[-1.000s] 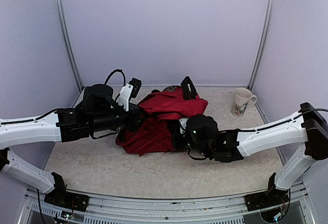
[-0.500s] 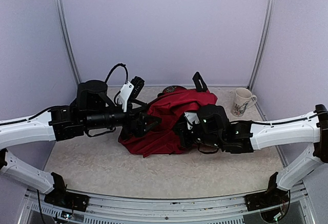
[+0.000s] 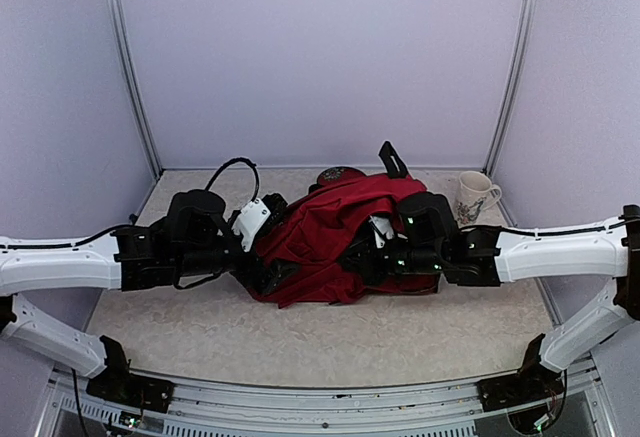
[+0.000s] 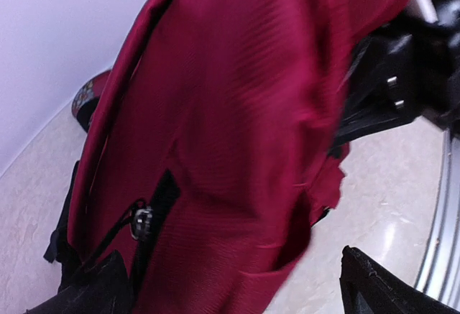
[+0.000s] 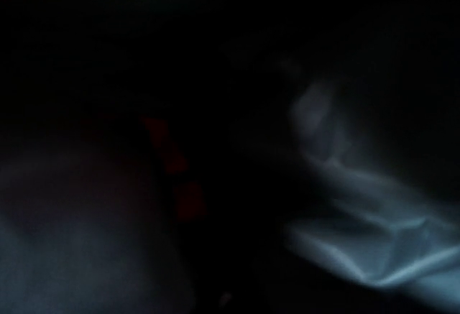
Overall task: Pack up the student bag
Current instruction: Hold the student bag at the center of the board.
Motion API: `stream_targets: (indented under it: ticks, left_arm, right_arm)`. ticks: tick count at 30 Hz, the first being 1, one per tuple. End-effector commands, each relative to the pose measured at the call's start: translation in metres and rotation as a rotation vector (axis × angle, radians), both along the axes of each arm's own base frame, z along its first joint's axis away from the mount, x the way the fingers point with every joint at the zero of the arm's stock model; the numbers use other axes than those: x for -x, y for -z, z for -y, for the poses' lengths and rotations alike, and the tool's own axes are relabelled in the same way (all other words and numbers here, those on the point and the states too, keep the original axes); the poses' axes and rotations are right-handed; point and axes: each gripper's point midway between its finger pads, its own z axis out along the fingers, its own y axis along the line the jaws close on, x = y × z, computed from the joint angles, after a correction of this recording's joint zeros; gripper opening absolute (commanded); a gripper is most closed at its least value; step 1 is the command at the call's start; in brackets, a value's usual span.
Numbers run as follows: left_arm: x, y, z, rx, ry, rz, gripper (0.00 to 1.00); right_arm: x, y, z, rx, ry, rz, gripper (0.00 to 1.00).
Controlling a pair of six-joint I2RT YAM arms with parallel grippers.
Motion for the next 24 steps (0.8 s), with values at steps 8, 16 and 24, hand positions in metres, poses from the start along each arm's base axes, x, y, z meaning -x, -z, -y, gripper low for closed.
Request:
stream_targets:
  ticks: [8,16,24]
  left_arm:
    - [-0.016,0.069,0.013,-0.178,0.008,-0.051,0.96]
    - [-0.008,0.079,0.032,-0.152,0.081,-0.126,0.24]
    - [0.005,0.065,0.045,-0.051,0.124,-0.19,0.0]
  right_arm:
    - [0.001,-0.026,0.014,-0.031,0.047,-0.109,0.0]
    - [-0.003,0.042,0.033,0.111,0.139,-0.182,0.0]
    - [-0.008,0.07,0.033,0.103,0.158,-0.165,0.07]
